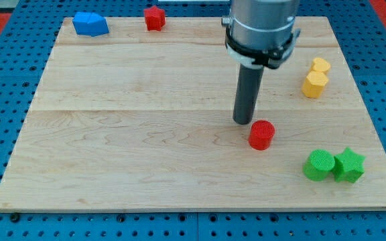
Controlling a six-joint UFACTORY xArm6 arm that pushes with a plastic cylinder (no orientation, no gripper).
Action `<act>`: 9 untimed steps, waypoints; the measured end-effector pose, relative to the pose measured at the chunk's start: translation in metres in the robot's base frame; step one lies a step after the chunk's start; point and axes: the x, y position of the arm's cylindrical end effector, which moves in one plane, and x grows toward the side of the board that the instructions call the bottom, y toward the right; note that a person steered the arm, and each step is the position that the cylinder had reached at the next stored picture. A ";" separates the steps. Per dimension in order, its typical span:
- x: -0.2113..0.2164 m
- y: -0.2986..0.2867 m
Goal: Slide the red circle to the green circle
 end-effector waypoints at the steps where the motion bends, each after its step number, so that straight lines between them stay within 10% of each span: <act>1: 0.025 0.000; 9: 0.026 0.019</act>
